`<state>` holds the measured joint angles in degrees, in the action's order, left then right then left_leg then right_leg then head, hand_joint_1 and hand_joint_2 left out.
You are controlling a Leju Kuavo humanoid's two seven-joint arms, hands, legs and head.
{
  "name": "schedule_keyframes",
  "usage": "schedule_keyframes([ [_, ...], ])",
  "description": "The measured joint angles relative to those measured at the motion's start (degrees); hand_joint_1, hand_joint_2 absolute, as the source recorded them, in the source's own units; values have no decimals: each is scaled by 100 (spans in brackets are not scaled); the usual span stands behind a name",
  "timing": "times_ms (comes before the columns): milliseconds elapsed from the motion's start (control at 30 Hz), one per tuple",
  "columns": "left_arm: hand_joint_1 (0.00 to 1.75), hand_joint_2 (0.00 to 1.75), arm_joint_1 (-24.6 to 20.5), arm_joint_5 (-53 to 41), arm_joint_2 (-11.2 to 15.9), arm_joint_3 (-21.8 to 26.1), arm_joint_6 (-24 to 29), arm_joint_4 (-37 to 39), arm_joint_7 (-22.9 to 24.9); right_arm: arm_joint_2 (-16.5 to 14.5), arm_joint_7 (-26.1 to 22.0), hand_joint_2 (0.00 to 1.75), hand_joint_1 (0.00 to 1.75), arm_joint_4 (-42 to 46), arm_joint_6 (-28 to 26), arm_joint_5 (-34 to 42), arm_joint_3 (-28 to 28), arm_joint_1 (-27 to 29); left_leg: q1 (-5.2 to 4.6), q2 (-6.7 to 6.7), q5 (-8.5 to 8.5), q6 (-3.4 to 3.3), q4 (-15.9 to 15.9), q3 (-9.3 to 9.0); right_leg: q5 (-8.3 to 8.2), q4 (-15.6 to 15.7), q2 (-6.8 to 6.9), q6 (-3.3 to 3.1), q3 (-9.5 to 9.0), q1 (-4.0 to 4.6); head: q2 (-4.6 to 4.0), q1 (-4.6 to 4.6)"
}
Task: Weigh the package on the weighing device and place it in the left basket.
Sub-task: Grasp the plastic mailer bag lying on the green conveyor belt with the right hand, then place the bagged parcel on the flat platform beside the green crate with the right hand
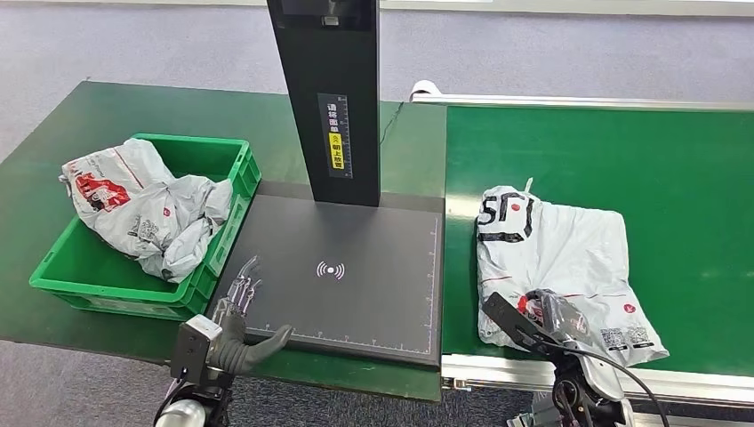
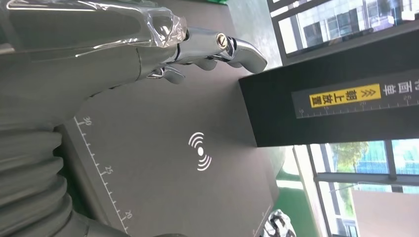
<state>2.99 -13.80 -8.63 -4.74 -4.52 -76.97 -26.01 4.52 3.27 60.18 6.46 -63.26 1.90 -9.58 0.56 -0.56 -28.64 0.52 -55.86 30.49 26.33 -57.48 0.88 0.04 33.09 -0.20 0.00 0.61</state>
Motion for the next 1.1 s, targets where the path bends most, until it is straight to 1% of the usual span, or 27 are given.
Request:
schedule_keyframes([
  [233, 0, 175, 22, 3, 0, 13, 5, -9, -21, 34, -70, 175, 175, -42, 1, 78, -191, -78, 0, 1, 0, 0, 0, 0, 0, 0, 0, 0, -1, 0, 0, 0],
  [300, 0, 175, 36, 3, 0, 27, 9, -15, -37, 47, -146, 175, 175, -72, -73, 142, -239, -92, 0, 1, 0, 0, 0, 1, 0, 0, 0, 0, -1, 0, 0, 0],
  [400, 0, 175, 102, 3, 0, 66, 27, -83, -78, 50, -305, 175, 175, -92, -444, 286, -283, -137, 0, 0, 0, 0, 0, 2, 0, 0, 0, 0, 0, 0, 0, 1],
  [567, 0, 175, 257, 12, -1, 149, 59, -274, -140, -41, -656, 175, 175, 135, -1306, 829, -219, -244, 0, 0, 0, 0, 0, 2, 0, 0, 0, 0, 1, 0, 0, 0],
  [633, 0, 175, 294, 18, -4, 167, 66, -333, -178, -129, -1017, 175, 175, 347, -1748, 1273, -120, -258, 0, 1, 1, 0, 0, 2, 0, 0, 2, 0, 1, 0, 0, 1],
  [733, 0, 175, 308, 53, -8, 191, 96, -376, -251, -316, -1874, 175, 175, 813, -2519, 2246, 94, -257, 0, 2, 1, 1, 0, 0, 0, 0, 2, 0, 1, 0, 0, 1],
  [833, 0, 175, 282, 113, -7, 199, 134, -379, -308, -502, -2609, 175, 175, 1310, -2985, 3001, 283, -234, 0, 1, 1, 1, 0, -2, 0, 0, 2, 0, 1, 0, 0, 0],
  [900, 0, 175, 240, 175, -7, 201, 178, -379, -340, -616, -3006, 175, 175, 1641, -3153, 3407, 368, -203, 0, 1, 1, 1, 0, -2, 0, 0, 2, 0, 1, 0, 0, -1],
  [967, 0, 175, 189, 222, -8, 204, 262, -379, -380, -703, -3264, 175, 175, 1913, -3173, 3656, 402, -161, 0, -1, 1, 1, 0, -2, 0, 0, 1, 0, 0, 0, 0, -1],
  [1033, 0, 175, 150, 217, -10, 209, 439, -381, -446, -762, -3409, 175, 175, 2114, -3072, 3744, 377, -112, 0, -3, 1, 1, 0, -2, 0, 0, 1, 0, 0, 0, 0, -1],
  [1100, 0, 175, 121, 189, -14, 215, 672, -402, -527, -785, -3465, 175, 175, 2239, -2850, 3686, 261, -57, 0, -5, 1, 1, 0, -2, 0, 0, 0, 0, -1, 0, 0, 0],
])
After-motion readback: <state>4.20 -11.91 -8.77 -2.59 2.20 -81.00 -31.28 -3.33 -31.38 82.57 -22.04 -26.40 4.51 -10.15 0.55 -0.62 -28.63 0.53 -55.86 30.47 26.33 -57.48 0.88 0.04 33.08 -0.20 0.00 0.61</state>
